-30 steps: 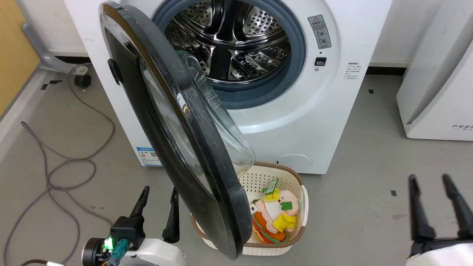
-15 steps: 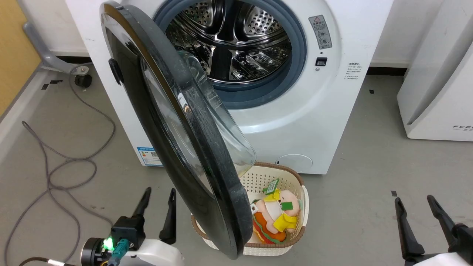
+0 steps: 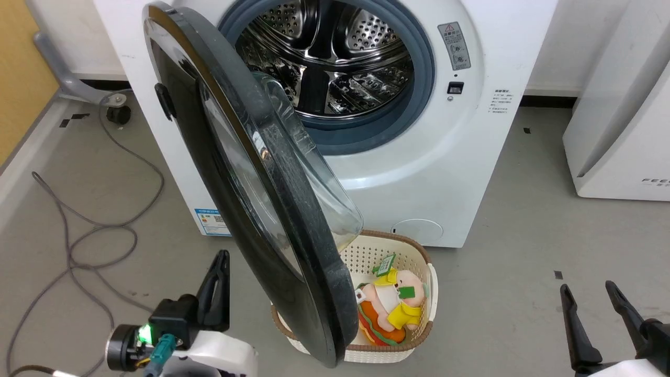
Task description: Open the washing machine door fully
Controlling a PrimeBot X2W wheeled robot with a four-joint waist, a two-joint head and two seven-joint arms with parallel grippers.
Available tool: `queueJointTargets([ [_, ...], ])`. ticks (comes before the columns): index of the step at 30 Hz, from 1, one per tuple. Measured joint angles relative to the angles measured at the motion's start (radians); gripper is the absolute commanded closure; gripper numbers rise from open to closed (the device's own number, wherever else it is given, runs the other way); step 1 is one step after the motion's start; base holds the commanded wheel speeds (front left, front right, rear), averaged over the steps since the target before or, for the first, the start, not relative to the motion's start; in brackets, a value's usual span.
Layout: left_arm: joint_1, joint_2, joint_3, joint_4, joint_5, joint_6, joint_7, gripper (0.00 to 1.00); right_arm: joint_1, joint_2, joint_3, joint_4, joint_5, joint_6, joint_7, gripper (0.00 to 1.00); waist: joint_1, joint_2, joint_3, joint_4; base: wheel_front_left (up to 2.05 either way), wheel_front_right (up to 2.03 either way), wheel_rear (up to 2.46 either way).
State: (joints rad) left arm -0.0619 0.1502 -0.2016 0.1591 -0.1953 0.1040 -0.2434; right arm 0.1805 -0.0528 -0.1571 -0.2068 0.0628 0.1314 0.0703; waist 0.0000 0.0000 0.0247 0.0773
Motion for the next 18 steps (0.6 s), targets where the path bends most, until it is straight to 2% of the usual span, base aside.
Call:
queueJointTargets([
  [8,-0.017,0.031,0.021,-0.156,0.027,0.033,-0.004,1.0,0.0,0.0,-0.002,0.005,0.006,0.0,0.003,0.0,0.0,0.0,-0.004,0.004,0.0,0.0,0.0],
  [18,-0.063,0.05,0.026,-0.441,0.088,0.075,-0.007,1.0,0.0,0.0,-0.007,0.008,0.016,0.0,0.003,0.0,0.0,0.0,-0.004,0.005,0.0,0.0,0.0],
])
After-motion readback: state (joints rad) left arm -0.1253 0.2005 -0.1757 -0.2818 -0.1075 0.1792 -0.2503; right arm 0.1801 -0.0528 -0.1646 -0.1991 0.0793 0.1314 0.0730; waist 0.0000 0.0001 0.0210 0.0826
